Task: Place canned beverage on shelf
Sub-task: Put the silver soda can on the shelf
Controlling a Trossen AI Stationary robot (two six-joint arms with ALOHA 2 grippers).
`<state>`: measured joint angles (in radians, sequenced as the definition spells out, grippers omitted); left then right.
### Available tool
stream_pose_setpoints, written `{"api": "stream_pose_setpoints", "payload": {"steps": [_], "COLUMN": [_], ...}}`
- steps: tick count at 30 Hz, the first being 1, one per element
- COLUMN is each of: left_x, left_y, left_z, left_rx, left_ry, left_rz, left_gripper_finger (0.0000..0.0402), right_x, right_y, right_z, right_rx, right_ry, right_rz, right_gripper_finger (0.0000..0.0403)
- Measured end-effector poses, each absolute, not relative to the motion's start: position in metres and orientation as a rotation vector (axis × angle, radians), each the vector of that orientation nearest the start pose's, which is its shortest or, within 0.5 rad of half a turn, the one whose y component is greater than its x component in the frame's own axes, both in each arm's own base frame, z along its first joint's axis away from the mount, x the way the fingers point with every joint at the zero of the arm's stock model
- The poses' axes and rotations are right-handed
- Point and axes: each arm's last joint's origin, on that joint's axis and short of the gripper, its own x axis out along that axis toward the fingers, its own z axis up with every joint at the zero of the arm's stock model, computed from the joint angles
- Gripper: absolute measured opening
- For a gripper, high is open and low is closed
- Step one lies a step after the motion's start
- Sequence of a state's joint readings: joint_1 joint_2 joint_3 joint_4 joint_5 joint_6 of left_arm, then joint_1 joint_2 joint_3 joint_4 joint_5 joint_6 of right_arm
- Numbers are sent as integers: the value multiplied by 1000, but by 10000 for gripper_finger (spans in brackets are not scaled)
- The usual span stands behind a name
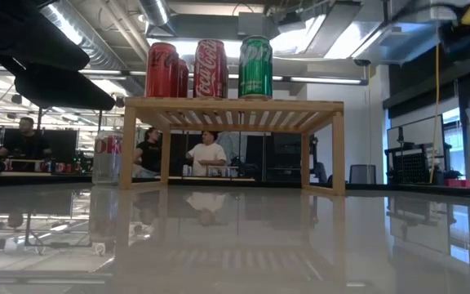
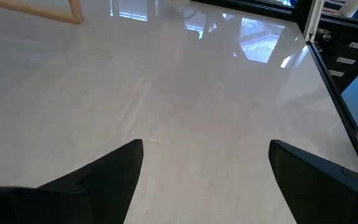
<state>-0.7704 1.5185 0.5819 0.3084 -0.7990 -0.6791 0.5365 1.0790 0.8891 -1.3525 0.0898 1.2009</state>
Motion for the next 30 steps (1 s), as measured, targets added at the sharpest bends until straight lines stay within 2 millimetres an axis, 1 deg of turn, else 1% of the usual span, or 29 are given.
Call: {"api": "stream_pose_setpoints", "payload": {"steps": [7,18,21,25,30], "left_x": [209,210,212,213,213], "left_y": [-174,-172,-170,-169,-169], "left_z": [154,154,154,153,153], "left_rx": [-224,-227,-231,-258,-260], "left_ry": [407,406,408,411,416], "left_rz": [173,182,187,188,181], "left_gripper_finger": [337,337,337,337,337], "right_x": [139,147,152,165,191], "right_y": [76,74,73,69,55], "right_z": [286,354,372,394,416], "right_rx": [453,349,301,244,173], "right_ry": [1261,957,890,845,871], "right_rz": [-481,-392,-376,-372,-414], "right_gripper_finger": [269,268,268,268,267]}}
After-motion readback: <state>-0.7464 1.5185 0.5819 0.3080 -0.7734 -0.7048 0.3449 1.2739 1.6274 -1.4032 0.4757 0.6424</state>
